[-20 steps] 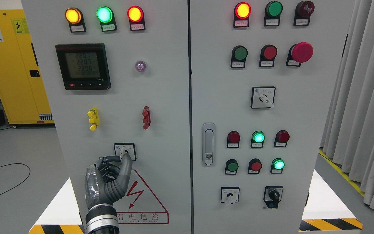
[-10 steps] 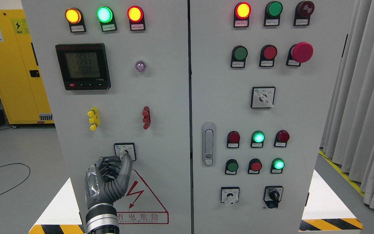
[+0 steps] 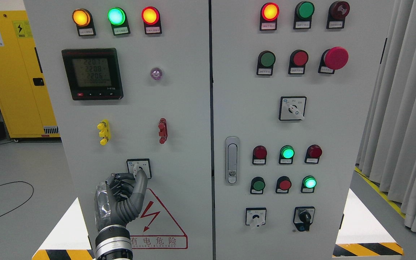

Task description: Turn on light switch 1

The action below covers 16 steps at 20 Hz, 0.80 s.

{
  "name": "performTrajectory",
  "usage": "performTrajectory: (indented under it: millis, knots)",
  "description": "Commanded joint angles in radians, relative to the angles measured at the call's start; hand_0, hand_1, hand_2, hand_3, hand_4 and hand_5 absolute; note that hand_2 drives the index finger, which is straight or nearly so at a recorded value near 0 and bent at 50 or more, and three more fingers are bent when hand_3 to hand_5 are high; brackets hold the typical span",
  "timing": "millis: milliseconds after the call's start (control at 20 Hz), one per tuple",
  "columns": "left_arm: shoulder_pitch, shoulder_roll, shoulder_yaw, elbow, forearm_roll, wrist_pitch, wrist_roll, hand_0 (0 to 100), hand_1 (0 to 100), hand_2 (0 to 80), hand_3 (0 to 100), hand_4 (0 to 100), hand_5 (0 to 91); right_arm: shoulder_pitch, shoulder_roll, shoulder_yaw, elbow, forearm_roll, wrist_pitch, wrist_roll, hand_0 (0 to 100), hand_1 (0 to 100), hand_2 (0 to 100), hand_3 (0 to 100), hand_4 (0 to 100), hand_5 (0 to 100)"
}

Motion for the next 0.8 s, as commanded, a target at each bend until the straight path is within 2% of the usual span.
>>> performTrajectory:
  millis: [0,500,750]
  knots:
    - [-0.001,0.0,0.0,0.002,0.0,0.002,-0.001,36,62,57.1,89,88,78.9,0.0,0.0,0.0,0.0,0.0,0.0,0.0,0,50,4,0,0,0]
    - [-0.001,0.0,0.0,0.005,0.0,0.0,-0.001,33,60,58.4,89,89,79.1,0.0,0.0,0.0,0.0,0.0,0.0,0.0,0,50,4,0,0,0]
    - [-0.002,0.0,0.0,0.006,0.0,0.002,-0.001,27,59,58.5,90,89,79.6,0.0,0.0,0.0,0.0,0.0,0.0,0.0,0,50,4,0,0,0]
